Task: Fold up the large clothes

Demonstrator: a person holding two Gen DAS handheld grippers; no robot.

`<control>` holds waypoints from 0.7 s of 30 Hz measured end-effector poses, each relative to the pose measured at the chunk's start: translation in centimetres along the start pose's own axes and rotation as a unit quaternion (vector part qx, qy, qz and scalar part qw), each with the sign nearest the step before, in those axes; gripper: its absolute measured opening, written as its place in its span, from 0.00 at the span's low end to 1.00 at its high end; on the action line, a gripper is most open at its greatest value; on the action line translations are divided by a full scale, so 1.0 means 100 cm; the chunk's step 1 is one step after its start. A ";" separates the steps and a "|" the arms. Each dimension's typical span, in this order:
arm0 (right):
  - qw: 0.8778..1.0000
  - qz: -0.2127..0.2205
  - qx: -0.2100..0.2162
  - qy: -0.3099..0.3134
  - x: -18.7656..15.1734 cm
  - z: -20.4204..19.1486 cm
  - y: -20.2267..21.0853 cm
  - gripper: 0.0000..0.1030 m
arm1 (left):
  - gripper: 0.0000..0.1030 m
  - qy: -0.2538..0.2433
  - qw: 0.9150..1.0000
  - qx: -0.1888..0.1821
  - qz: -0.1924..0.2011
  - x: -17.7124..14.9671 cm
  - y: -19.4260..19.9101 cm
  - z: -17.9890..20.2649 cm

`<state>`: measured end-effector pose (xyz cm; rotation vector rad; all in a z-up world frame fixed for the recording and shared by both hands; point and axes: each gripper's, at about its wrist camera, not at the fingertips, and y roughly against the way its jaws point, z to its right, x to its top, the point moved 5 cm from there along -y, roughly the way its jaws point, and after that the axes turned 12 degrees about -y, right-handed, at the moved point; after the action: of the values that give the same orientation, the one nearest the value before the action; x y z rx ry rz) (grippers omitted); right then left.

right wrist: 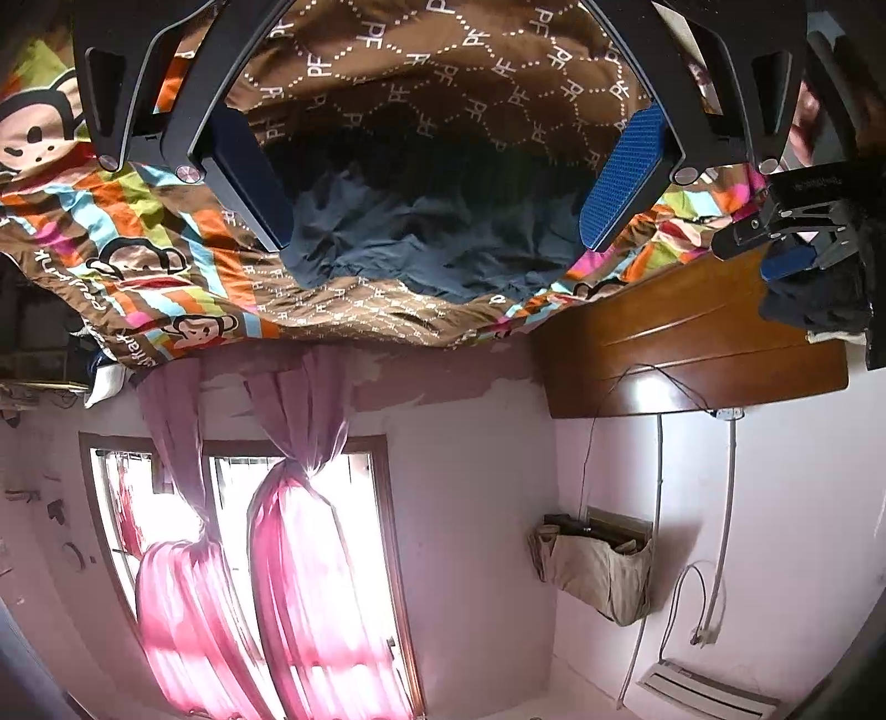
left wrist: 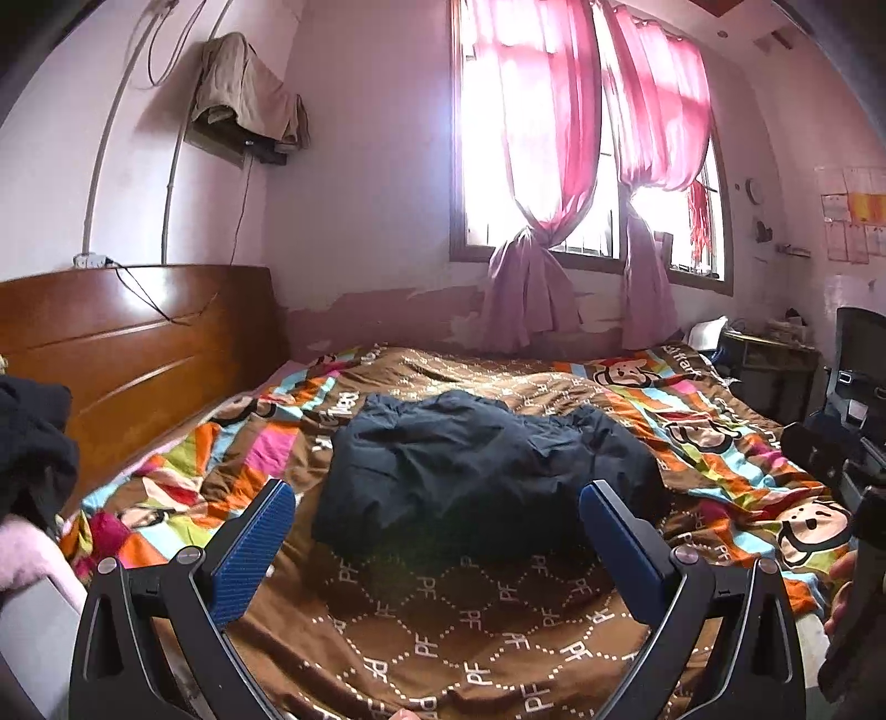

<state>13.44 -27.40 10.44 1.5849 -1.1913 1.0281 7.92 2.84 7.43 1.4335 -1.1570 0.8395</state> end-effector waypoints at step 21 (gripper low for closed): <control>0.998 -0.047 -0.042 -0.002 -0.066 0.019 -0.016 0.99 | 1.00 -0.003 1.000 0.020 -0.019 -0.059 -0.010 0.008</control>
<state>13.95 -27.36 3.38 1.5627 -1.1372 0.9031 7.14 3.28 1.42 1.4877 -1.1203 0.8363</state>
